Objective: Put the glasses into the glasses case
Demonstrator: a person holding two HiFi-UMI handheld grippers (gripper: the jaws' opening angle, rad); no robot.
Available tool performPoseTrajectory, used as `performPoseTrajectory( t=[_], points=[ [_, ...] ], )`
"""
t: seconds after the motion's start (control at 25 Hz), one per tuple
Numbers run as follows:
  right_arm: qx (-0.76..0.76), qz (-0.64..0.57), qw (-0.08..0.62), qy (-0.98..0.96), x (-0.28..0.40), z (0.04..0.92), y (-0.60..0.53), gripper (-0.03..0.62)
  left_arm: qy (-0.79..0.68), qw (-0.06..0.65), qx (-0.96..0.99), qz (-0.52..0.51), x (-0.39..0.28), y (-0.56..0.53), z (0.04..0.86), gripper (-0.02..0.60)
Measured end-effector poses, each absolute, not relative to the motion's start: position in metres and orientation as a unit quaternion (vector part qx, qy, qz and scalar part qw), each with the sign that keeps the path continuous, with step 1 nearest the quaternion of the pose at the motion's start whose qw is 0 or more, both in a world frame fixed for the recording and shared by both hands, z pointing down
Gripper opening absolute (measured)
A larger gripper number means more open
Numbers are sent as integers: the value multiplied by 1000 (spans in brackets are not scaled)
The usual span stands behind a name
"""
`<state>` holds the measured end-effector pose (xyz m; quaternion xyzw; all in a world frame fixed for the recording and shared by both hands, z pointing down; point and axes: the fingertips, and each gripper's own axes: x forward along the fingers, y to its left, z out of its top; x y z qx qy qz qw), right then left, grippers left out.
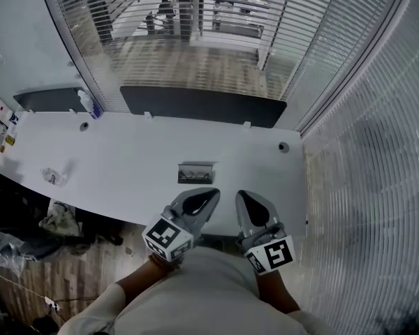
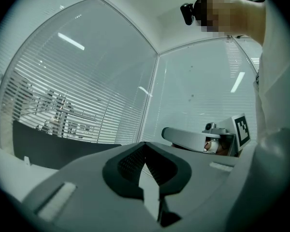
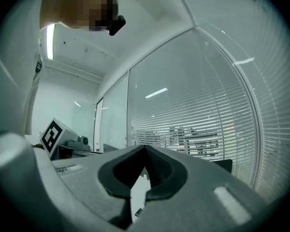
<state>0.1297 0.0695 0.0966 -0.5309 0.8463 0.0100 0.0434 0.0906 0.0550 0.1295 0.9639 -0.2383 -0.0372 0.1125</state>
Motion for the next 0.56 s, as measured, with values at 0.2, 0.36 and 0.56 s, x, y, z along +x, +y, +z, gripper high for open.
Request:
performPoseTrajectory(
  t=[0.2, 0.36, 0.56],
  points=[
    [-530, 7, 45, 847, 128, 99, 69, 2, -239, 113, 964, -33, 91, 56, 134, 3],
    [-530, 5, 47, 847, 133, 100, 68, 2, -239, 114, 964, -31, 94, 55, 134, 3],
    [-533, 2, 45, 845, 137, 105, 63, 2, -242, 113, 963, -26, 94, 50, 140, 3]
  ],
)
